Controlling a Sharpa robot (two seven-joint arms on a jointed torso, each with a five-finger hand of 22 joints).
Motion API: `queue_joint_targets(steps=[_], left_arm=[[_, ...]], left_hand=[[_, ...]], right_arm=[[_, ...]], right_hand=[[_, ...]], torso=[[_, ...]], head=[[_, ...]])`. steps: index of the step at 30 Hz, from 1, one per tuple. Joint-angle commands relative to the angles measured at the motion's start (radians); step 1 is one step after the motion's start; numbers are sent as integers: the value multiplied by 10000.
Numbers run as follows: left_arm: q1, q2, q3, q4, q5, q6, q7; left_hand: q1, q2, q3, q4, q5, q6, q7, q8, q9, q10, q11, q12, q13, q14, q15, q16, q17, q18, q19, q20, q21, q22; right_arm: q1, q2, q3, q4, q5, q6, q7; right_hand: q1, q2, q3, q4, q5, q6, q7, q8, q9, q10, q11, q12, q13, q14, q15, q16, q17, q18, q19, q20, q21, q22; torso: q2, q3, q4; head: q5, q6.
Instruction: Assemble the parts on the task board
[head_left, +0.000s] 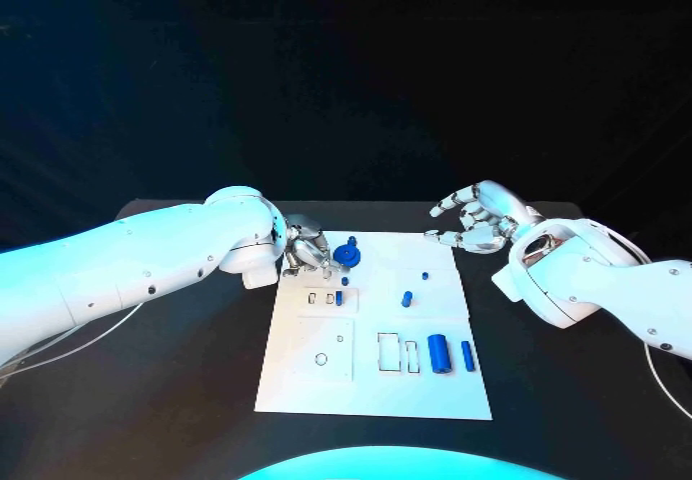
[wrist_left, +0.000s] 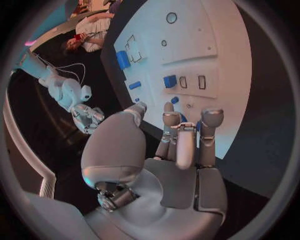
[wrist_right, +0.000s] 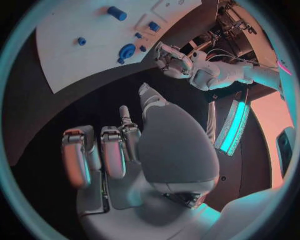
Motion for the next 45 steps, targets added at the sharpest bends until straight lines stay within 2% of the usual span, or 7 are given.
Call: queue_joint_targets(steps=[1, 5, 6, 9, 23, 34, 45], left_arm=[[40, 262, -52, -238, -528, 888, -355], [48, 482, -115, -482, -569, 1107, -385], [49, 529, -128, -535, -576, 1149, -391], [50, 673, -164, -692, -589, 1248, -406], [43, 1152, -275, -1173, -546, 1686, -458], [27, 1233, -336, -1216, -456, 2026, -509], [-16, 1296, -377, -1269, -388, 2120, -521]], left_hand=[[-140, -5, -63, 2, -48, -83, -14, -45, 19, -112, 7, -64, -68, 206, 46, -42, 197, -85, -72, 31, -52, -18], [-356, 66, -221, 8, -194, -111, 10, -79, 88, -177, 33, -99, -113, 200, 73, -44, 207, -79, -108, 62, -65, -36], [-491, 144, -329, 15, -444, -124, 24, -99, 140, -210, 37, -115, -141, 198, 86, -43, 213, -76, -125, 78, -69, -43], [-531, 195, -399, 3, -599, -137, 25, -118, 177, -246, 52, -139, -181, 200, 91, -39, 228, -72, -141, 89, -73, -55], [-324, 324, -397, -32, -590, -134, 22, -141, 244, -253, 50, -132, -174, 228, 95, -2, 314, -82, -113, 100, -33, 9], [-14, 418, -383, -40, -520, -133, 23, -183, 316, -285, 49, -149, -208, 241, 96, 21, 364, -81, -124, 107, -17, 19], [267, 523, -332, -52, -498, -125, 25, -232, 375, -316, 51, -171, -240, 249, 100, 39, 401, -83, -130, 113, 5, 42]], right_arm=[[29, 21, 5, -84, 324, -94, -110], [47, 29, 5, -123, 338, -82, -151], [51, 31, 5, -130, 340, -80, -159], [62, 34, 5, -145, 344, -75, -184], [81, 78, 5, -214, 351, -25, -282], [86, 118, 5, -203, 351, 9, -339], [86, 174, 5, -187, 352, 37, -367]], right_hand=[[26, -29, 49, 28, 48, 92, -5, 40, 16, -82, -21, -55, 1390, 1014, -20, -50, 2435, -141, 1042, -2, 44, 2622], [26, -29, 49, 28, 48, 92, -5, 40, 16, -82, -21, -55, 1390, 1014, -20, -50, 2435, -141, 1042, -2, 44, 2622], [26, -29, 49, 28, 48, 92, -5, 40, 16, -82, -21, -55, 1390, 1014, -20, -50, 2435, -141, 1042, -2, 44, 2622], [26, -29, 49, 28, 48, 92, -5, 40, 16, -82, -21, -55, 1390, 1014, -20, -50, 2435, -141, 1042, -2, 44, 2622], [-7, -5, 58, 32, 94, 86, -5, 43, 15, -90, -23, -65, 1381, 1012, -22, -55, 2424, -138, 1037, -6, 34, 2617], [-16, 15, 74, 26, 137, 92, -9, 51, 16, -96, -27, -74, 1373, 1010, -25, -59, 2417, -136, 1034, -8, 27, 2613], [-15, 26, 84, 22, 157, 95, -11, 55, 17, -94, -28, -71, 1375, 1008, -27, -62, 2410, -135, 1031, -10, 21, 2609]], torso=[[-5, -3, -1], [7, -3, 3], [10, -5, 1], [14, -15, 0], [9, -11, 9], [24, -17, -18], [10, -11, 12]], head=[[1, -30], [-12, -42], [-17, -46], [-17, -65], [-53, -150], [-67, -154], [-100, -225]])
